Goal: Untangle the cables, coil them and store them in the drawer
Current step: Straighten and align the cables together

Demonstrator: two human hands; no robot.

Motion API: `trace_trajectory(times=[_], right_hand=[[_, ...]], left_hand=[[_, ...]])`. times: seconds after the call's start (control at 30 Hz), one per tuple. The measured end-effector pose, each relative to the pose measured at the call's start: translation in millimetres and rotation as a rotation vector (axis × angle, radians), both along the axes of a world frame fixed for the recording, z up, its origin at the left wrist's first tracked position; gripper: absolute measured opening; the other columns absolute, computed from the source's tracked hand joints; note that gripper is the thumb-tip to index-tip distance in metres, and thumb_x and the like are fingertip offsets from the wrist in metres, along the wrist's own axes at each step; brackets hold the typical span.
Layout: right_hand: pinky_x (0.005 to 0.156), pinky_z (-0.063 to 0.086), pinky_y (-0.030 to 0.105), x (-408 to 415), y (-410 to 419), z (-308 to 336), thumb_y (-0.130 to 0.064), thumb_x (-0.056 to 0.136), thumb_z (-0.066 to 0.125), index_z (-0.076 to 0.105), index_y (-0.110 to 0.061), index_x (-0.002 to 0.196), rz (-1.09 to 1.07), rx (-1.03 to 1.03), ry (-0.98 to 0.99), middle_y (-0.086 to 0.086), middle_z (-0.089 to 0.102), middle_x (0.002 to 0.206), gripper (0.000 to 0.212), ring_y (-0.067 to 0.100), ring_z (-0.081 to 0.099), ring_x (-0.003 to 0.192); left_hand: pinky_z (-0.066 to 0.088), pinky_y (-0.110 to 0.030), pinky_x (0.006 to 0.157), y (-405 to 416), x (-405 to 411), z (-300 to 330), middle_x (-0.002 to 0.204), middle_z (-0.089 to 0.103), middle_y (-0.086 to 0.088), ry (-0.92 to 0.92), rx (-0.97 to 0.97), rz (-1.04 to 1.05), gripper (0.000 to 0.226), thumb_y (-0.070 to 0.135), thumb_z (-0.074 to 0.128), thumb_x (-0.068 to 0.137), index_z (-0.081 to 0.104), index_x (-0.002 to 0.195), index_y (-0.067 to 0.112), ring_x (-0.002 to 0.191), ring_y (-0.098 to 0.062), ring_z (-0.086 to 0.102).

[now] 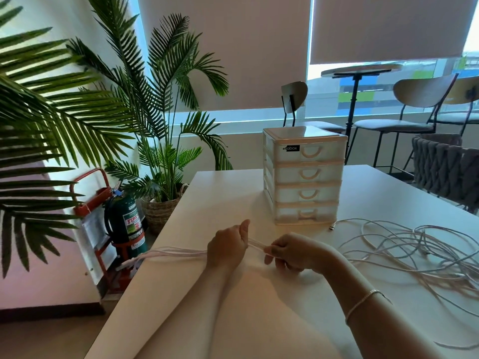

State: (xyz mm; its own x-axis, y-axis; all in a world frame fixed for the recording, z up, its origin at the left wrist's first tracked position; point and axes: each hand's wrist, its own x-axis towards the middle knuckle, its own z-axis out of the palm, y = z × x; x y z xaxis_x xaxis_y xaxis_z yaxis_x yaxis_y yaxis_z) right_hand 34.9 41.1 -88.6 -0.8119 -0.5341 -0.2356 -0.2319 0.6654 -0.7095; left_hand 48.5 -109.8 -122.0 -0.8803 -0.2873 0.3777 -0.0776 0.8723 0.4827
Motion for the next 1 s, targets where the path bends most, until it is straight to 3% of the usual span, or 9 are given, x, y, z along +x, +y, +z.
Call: trace_trajectory(times=[0.17,0.3,0.4,0.47,0.57,0.63,0.83,0.9,1.0], right_hand=[[0.043,0.028,0.014,5,1,6,-0.026,0.095,0.047,0.059,-0.021,0.068,0.042,-0.049,0.108,-0.006,0.045,0.061,0.030,0.006,0.035,0.050],[0.048,0.033,0.017,-10,3,-3,-0.018,0.095,0.047,0.061,-0.022,0.065,-0.190,-0.239,0.315,-0.007,0.051,0.061,0.033,0.007,0.040,0.052],[0.056,0.037,0.018,-16,3,-7,-0.019,0.094,0.049,0.070,-0.015,0.082,-0.242,-0.250,0.395,-0.006,0.063,0.073,0.024,0.007,0.047,0.060],[0.050,0.032,0.013,-14,5,-5,-0.018,0.093,0.050,0.068,-0.018,0.078,-0.186,-0.229,0.368,-0.011,0.056,0.065,0.023,0.004,0.043,0.055],[0.042,0.028,0.014,-6,8,-1,-0.018,0.091,0.053,0.064,-0.024,0.069,-0.009,-0.106,0.149,-0.007,0.045,0.058,0.026,0.005,0.034,0.046],[0.039,0.025,0.015,-5,11,2,-0.020,0.091,0.053,0.065,-0.025,0.069,0.038,-0.034,0.093,-0.007,0.044,0.058,0.026,0.004,0.032,0.042],[0.049,0.030,0.015,-16,6,-6,-0.017,0.093,0.051,0.057,-0.027,0.060,-0.234,-0.264,0.308,-0.012,0.050,0.043,0.035,0.003,0.038,0.049],[0.047,0.029,0.015,-15,7,-7,-0.019,0.092,0.053,0.059,-0.026,0.061,-0.183,-0.232,0.282,-0.010,0.048,0.047,0.033,0.004,0.037,0.048],[0.043,0.029,0.015,-12,9,-7,-0.020,0.092,0.054,0.062,-0.022,0.064,-0.121,-0.202,0.226,-0.004,0.044,0.055,0.030,0.009,0.035,0.048]], left_hand=[[0.044,-0.038,0.082,0,3,5,0.102,0.068,-0.014,-0.019,0.036,0.030,0.054,0.045,0.028,0.098,0.066,0.100,0.007,0.105,-0.035,0.057],[0.041,-0.031,0.073,0,8,11,0.071,0.063,0.003,-0.058,0.195,-0.179,0.044,0.045,0.036,0.096,0.062,0.073,0.018,0.080,-0.026,0.059],[0.036,-0.029,0.068,0,9,16,0.059,0.048,0.011,-0.147,0.228,-0.294,0.036,0.041,0.043,0.096,0.054,0.065,0.027,0.069,-0.020,0.048],[0.037,-0.029,0.070,-5,9,15,0.066,0.052,0.009,-0.169,0.205,-0.308,0.030,0.036,0.044,0.096,0.058,0.072,0.023,0.074,-0.023,0.051],[0.037,-0.028,0.073,-11,9,8,0.091,0.067,-0.007,-0.153,0.173,-0.300,0.027,0.030,0.046,0.096,0.061,0.089,0.009,0.092,-0.028,0.058],[0.032,-0.025,0.069,-9,10,8,0.096,0.066,-0.013,-0.143,0.173,-0.311,0.026,0.028,0.048,0.096,0.060,0.091,0.006,0.092,-0.028,0.057],[0.025,-0.024,0.060,-2,12,17,0.079,0.050,-0.005,-0.205,0.136,-0.429,0.015,0.026,0.044,0.098,0.049,0.088,0.016,0.074,-0.019,0.042],[0.028,-0.022,0.056,-6,12,15,0.073,0.049,-0.001,-0.252,0.121,-0.444,0.013,0.026,0.044,0.098,0.050,0.089,0.018,0.073,-0.019,0.042],[0.033,-0.009,0.055,-19,13,15,0.066,0.049,0.011,-0.304,0.058,-0.458,0.019,0.023,0.043,0.098,0.059,0.098,0.013,0.072,-0.015,0.045]])
